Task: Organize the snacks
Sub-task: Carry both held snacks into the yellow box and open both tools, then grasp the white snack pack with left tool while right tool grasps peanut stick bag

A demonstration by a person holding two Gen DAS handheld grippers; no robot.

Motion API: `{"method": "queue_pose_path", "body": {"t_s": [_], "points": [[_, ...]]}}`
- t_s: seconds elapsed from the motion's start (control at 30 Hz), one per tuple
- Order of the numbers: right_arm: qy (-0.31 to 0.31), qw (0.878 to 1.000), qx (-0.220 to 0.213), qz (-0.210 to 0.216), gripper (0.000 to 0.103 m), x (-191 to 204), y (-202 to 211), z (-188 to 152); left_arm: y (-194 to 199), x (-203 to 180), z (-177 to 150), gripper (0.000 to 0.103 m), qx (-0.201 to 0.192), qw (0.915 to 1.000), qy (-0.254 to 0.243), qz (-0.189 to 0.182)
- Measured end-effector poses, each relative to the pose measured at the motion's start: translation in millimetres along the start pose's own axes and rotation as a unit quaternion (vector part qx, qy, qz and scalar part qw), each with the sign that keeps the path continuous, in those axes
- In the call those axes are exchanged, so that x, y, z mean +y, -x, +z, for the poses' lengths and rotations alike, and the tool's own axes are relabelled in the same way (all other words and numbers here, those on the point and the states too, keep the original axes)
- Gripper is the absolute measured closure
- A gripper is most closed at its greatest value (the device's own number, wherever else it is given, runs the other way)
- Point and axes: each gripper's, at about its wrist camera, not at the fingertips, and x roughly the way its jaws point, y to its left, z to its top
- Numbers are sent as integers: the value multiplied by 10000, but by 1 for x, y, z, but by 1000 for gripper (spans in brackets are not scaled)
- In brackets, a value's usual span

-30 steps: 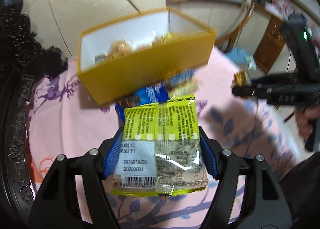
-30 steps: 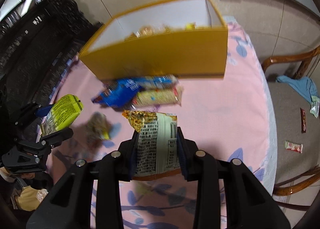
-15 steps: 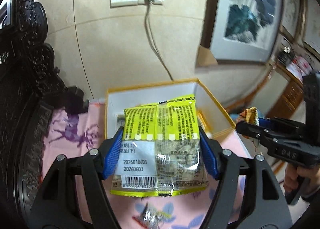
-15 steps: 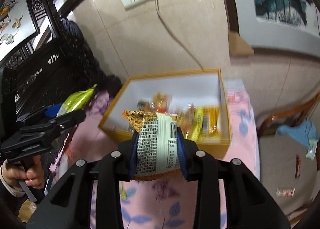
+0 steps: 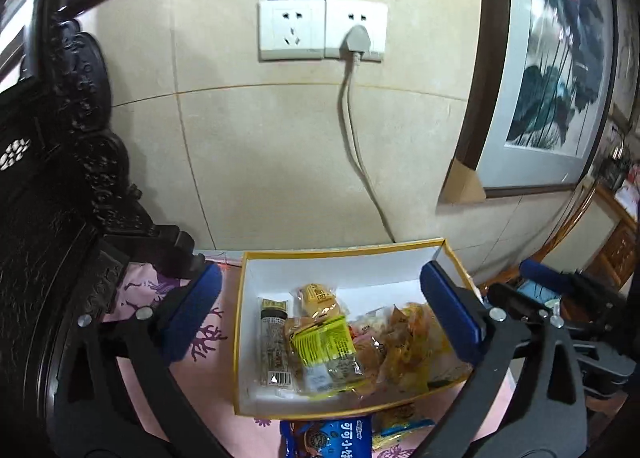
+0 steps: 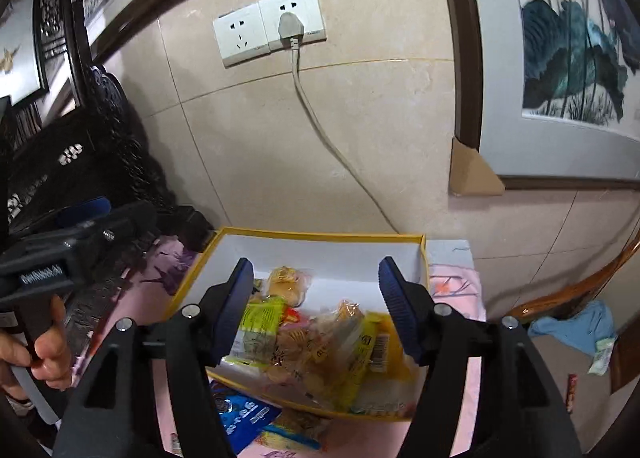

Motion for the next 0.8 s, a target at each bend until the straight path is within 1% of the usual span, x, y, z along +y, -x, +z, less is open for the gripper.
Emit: {"method": "queue_pose_path", "body": {"t_s": [0.1,0.13,0.27,0.3,0.33,0.37,0.4,0.47,0.53,0.57,0.6,0.63,0.67,0.73,0.77,0.8], "points": [[-238,9994,208,140,37,-8,8,-30,13,7,-18,2,86,9999,98,56],[-285,9990,279,176,37,-8,10,-38,18,10,-29,2,119,9998,154,44],[-415,9954,824,268,37,-11,17,-93,34,19,-78,2,413,9989,178,113],[-401,9938,1001,281,37,-10,19,-112,36,21,-90,2,492,9986,159,128],[-363,9925,1131,299,37,-9,19,-125,40,23,-108,2,629,9979,142,110],[-251,9906,1305,326,37,-6,19,-142,42,25,-119,2,713,9973,130,92],[-128,9893,1407,349,37,-2,18,-153,45,26,-136,2,863,9962,93,86],[307,9867,1531,443,37,8,19,-170,51,28,-158,2,1022,9947,-25,109],[1104,9814,1453,591,37,25,21,-184,59,28,-183,2,1203,9925,-170,129],[1554,9753,1418,668,37,34,19,-187,62,29,-191,2,1268,9917,-191,113],[1845,9700,1405,723,37,39,17,-188,65,29,-199,2,1344,9907,-206,99],[2377,9579,1379,834,37,49,13,-191,68,30,-208,2,1424,9896,-189,95],[2609,9513,1372,898,37,54,9,-190,71,32,-215,2,1473,9889,-155,75],[3362,9250,1409,1071,37,67,-6,-193,76,36,-227,2,1576,9874,-56,93],[3584,9160,1432,1096,37,70,-12,-194,75,37,-231,2,1615,9868,-5,90],[3844,9042,1482,1128,37,73,-22,-195,77,39,-236,2,1667,9860,79,62]]}}
